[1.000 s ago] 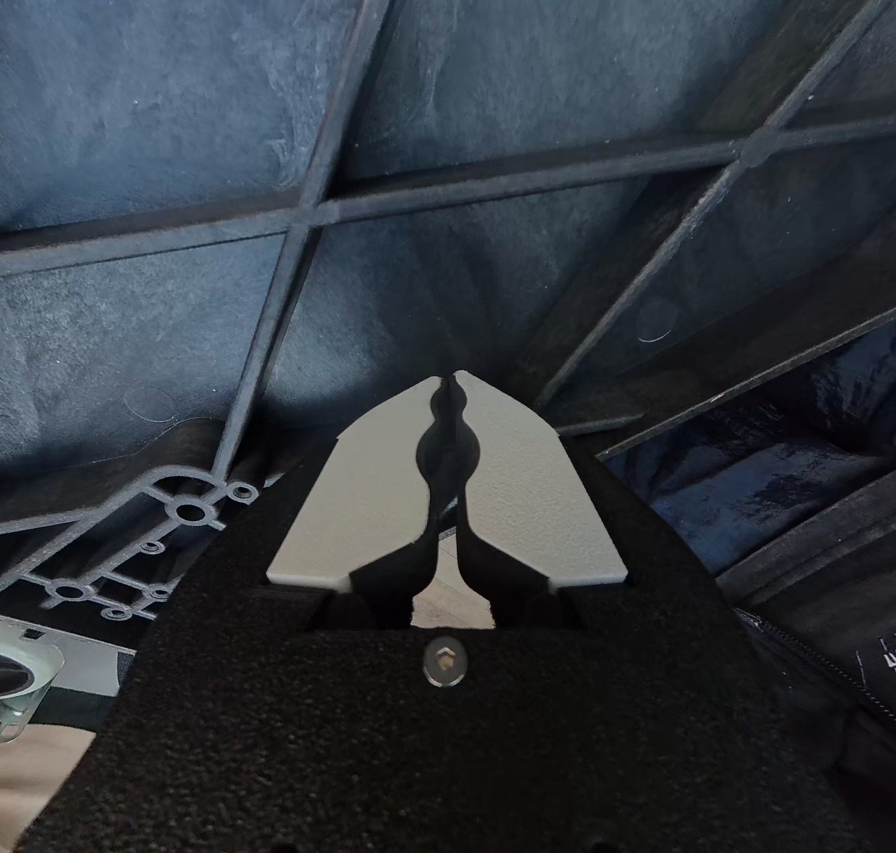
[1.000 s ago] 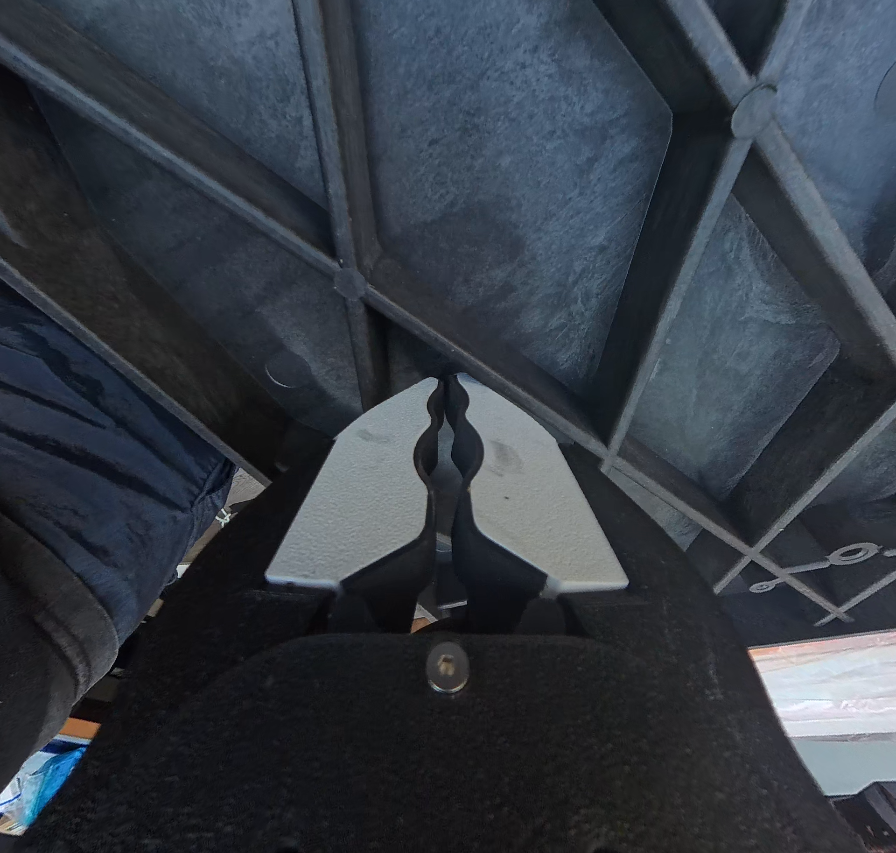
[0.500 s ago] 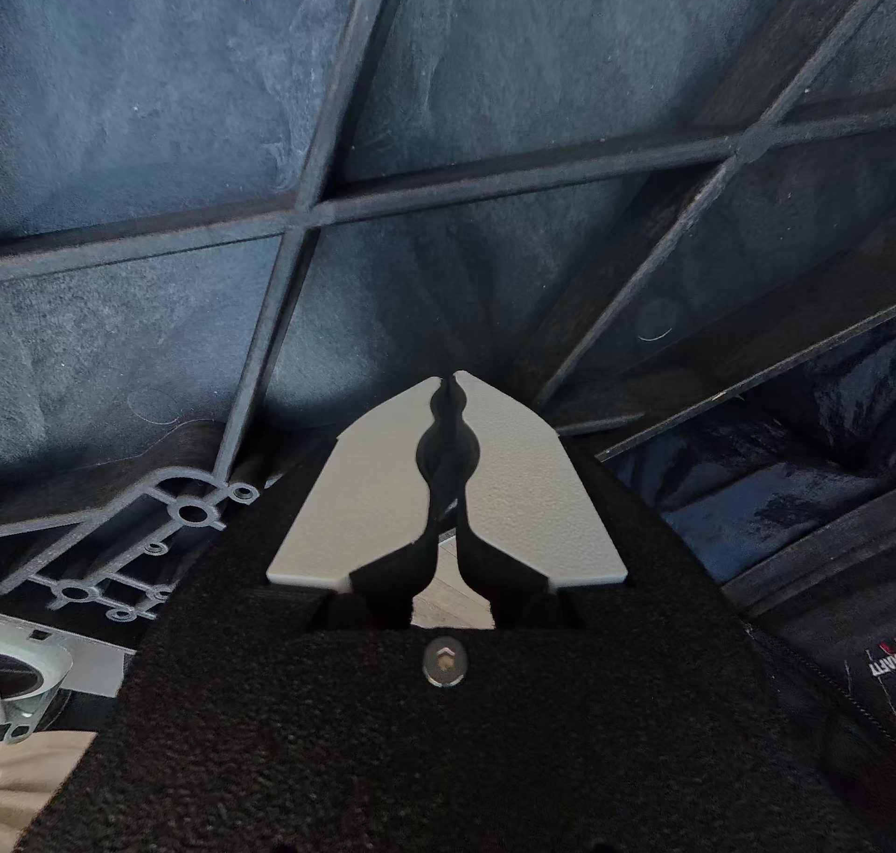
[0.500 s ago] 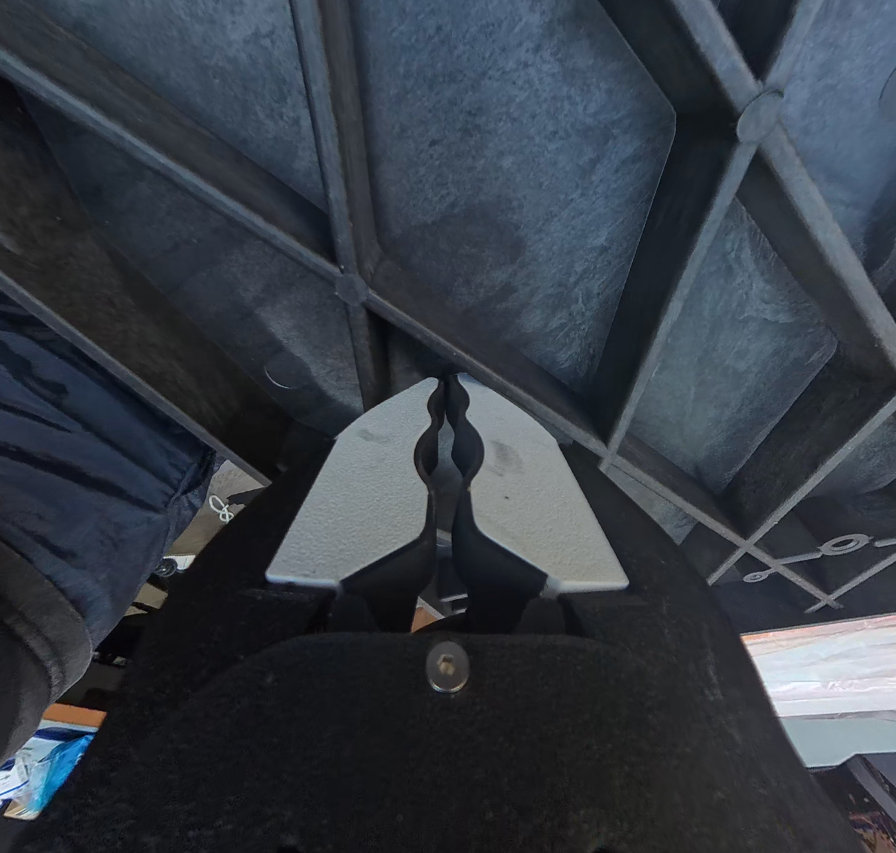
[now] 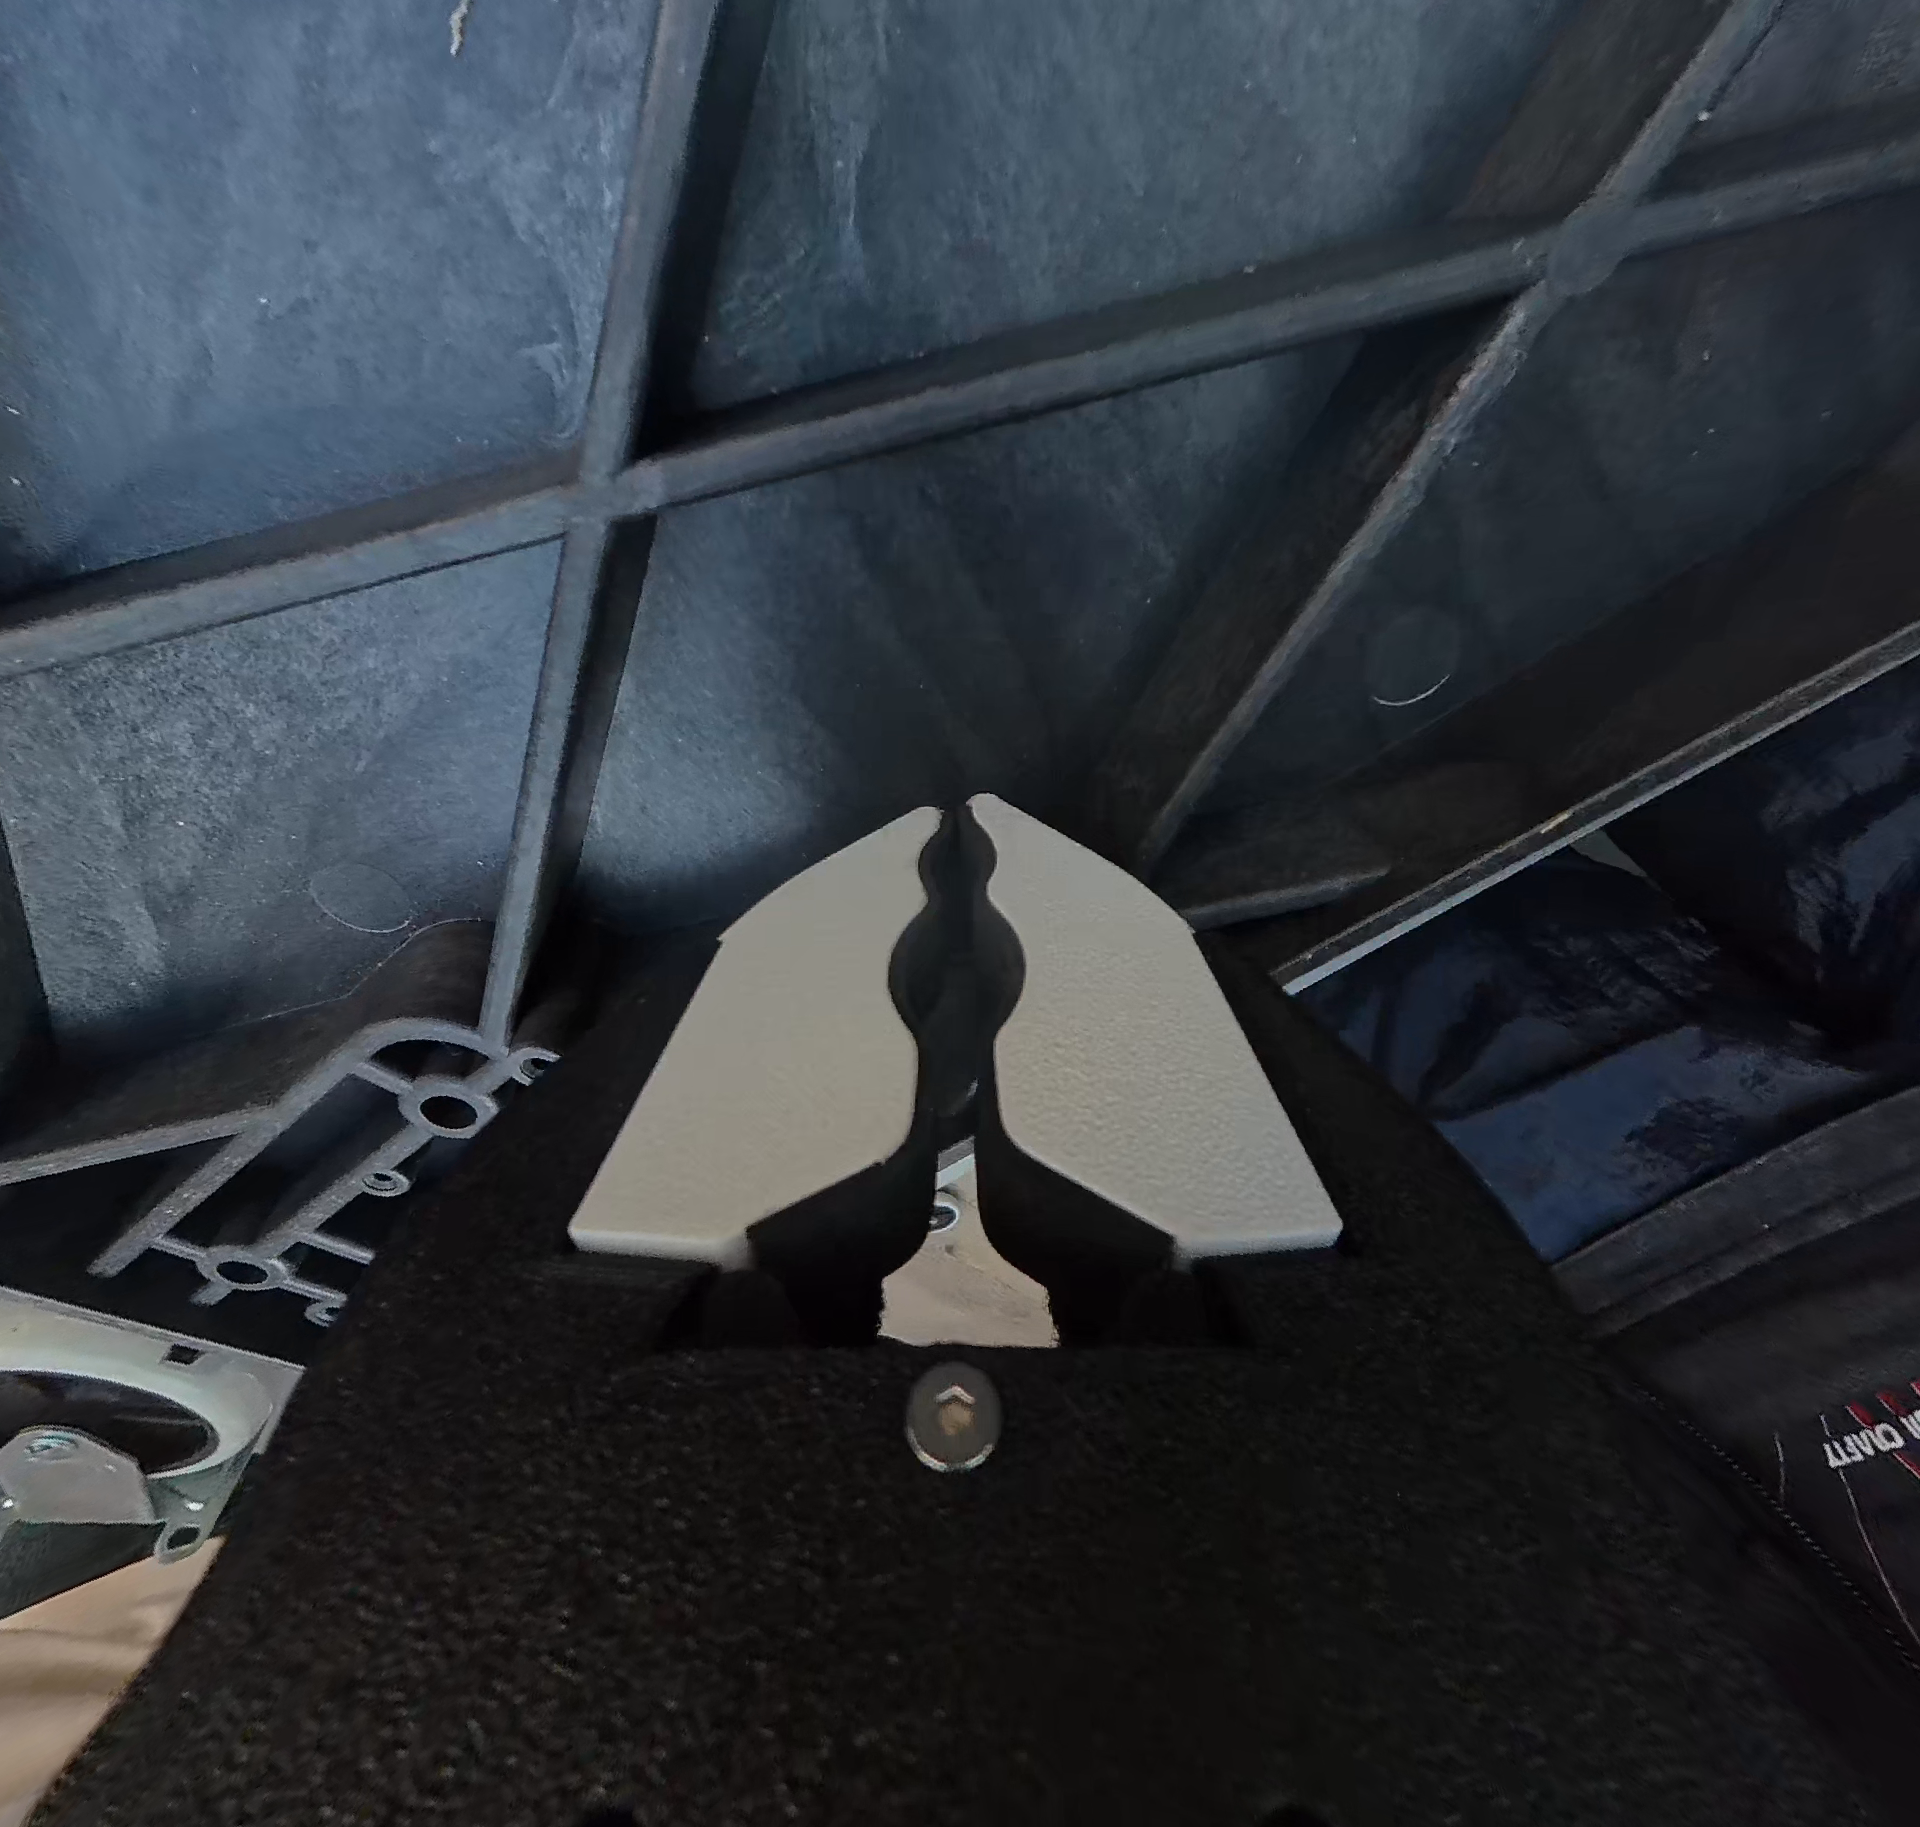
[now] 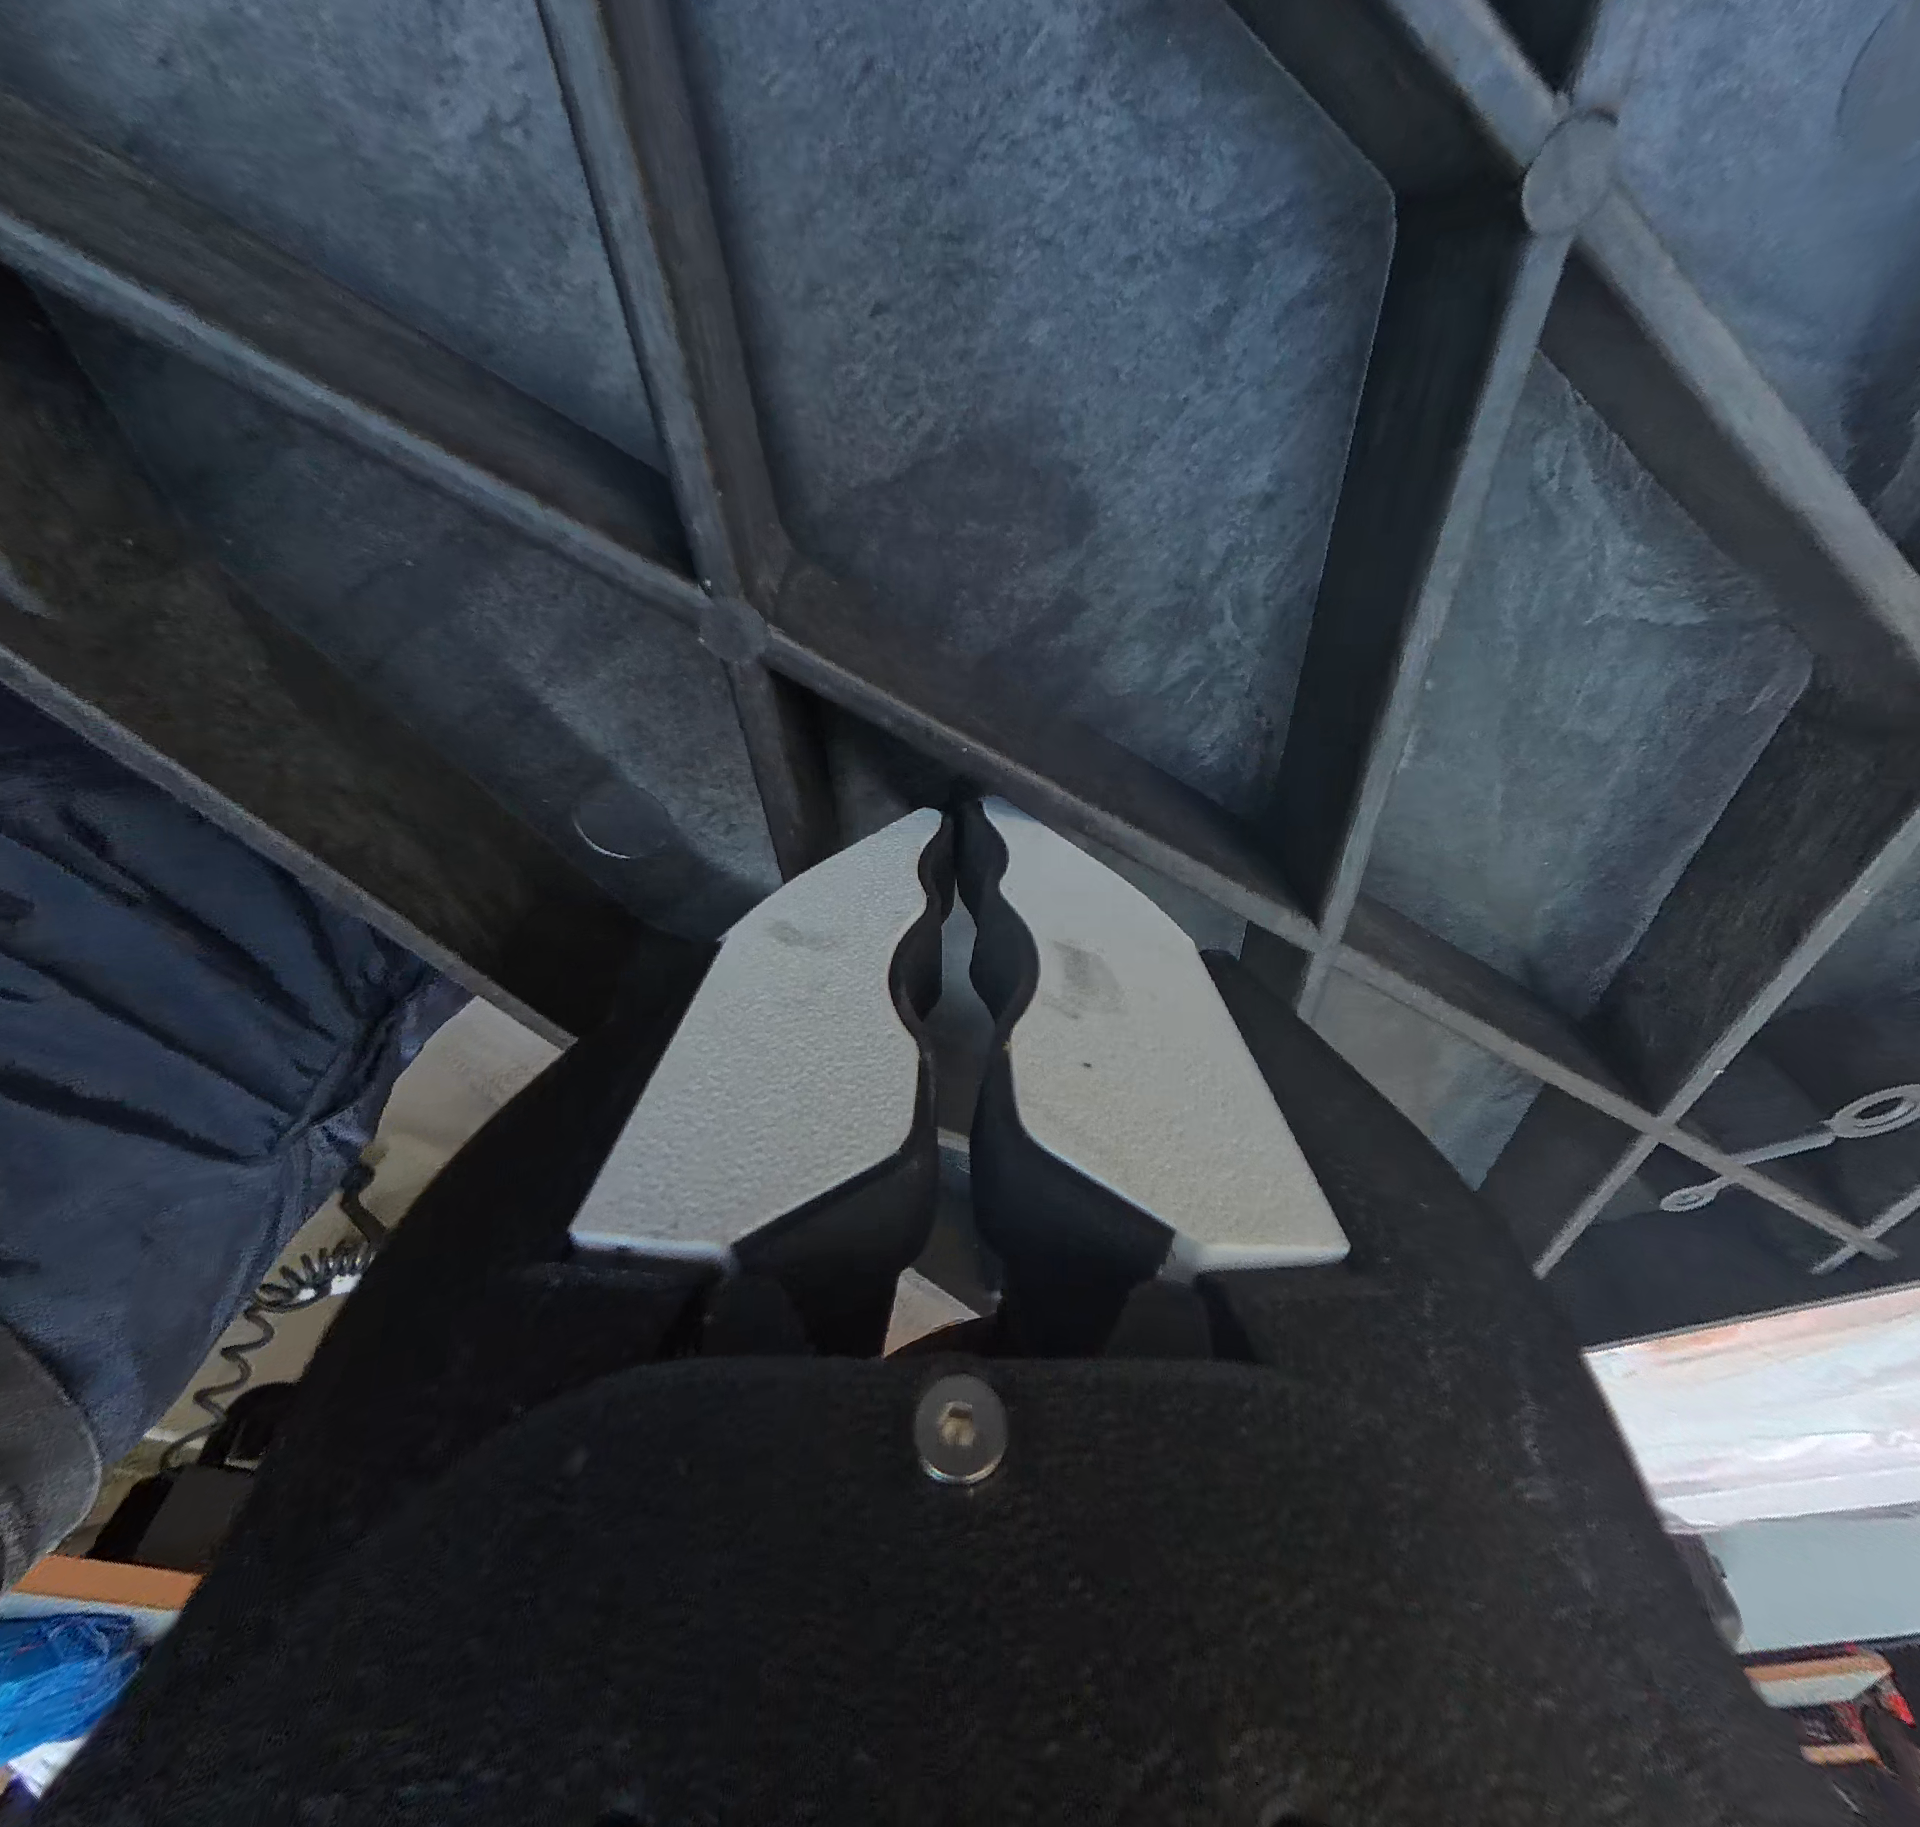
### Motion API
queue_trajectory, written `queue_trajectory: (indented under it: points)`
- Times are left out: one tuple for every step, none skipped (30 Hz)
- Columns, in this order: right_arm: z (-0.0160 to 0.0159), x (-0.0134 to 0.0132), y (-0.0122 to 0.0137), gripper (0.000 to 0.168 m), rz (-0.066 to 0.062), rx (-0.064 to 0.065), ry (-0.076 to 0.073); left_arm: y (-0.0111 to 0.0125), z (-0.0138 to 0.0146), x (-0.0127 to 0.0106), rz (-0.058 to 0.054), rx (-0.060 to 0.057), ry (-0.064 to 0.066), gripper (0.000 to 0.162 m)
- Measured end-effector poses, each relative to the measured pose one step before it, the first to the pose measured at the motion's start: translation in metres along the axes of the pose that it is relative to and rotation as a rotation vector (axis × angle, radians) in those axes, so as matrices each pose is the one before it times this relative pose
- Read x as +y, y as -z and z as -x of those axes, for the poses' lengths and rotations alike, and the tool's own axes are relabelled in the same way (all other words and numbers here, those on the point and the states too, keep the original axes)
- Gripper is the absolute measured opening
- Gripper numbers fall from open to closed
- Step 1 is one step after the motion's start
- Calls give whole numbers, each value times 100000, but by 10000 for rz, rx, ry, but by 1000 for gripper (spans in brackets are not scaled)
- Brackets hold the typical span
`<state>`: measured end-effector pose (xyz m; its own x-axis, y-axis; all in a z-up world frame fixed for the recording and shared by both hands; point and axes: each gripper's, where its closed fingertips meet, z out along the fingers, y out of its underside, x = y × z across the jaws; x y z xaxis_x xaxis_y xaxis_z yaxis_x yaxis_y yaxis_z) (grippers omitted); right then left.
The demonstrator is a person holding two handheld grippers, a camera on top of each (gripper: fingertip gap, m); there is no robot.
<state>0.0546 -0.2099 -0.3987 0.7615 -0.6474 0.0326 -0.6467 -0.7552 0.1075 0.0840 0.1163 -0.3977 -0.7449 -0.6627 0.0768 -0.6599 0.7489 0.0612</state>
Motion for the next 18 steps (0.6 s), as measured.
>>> queue_trajectory:
  points:
    - [-6,-2,-5,0,-85,-2,-170,-4,8,-1,-38,-12,-66,0]
    - [-6,14,7,0,-81,3,-160,8,5,2,-36,-13,-60,0]
    - [-14,0,3,0,-78,23,-149,-5,-3,4,-37,-22,-63,0]
    - [-23,0,1,0,-70,48,-134,5,-2,10,-39,-29,-44,0]
    - [-33,0,3,0,-57,71,-106,-2,-6,-1,-34,-39,-38,0]
    - [-36,-1,0,0,-40,91,-68,3,-2,-7,-27,-49,-43,0]
    - [-40,-2,5,0,-24,97,-43,-3,-4,5,-23,-50,-29,0]
    - [-39,1,1,0,-16,90,-41,-3,-15,-3,-24,-46,-11,0]
    - [-25,-10,-7,0,-13,69,-42,-2,-4,6,-25,-40,12,0]
    - [-18,-4,5,0,-9,49,-37,7,-1,-4,-29,-36,31,0]
    - [-17,0,-2,0,-6,35,-11,-6,-7,-2,-33,-33,45,0]
    - [-6,-10,-4,0,-8,13,4,1,-11,7,-38,-34,49,0]
    - [2,-2,-5,0,-7,-3,12,3,-7,-5,-36,-36,48,0]
    - [0,-7,2,0,-1,-5,39,-5,-2,-9,-34,-36,53,0]
    - [-1,-9,-2,0,4,-2,66,9,4,2,-44,-32,85,0]
    - [-6,-6,-4,0,1,8,63,-2,-5,3,-60,-33,148,0]
    - [4,-1,8,0,-6,7,30,3,8,-12,-82,-48,180,0]
    - [0,-4,-1,0,-15,-6,10,5,-2,-4,-80,-60,187,0]
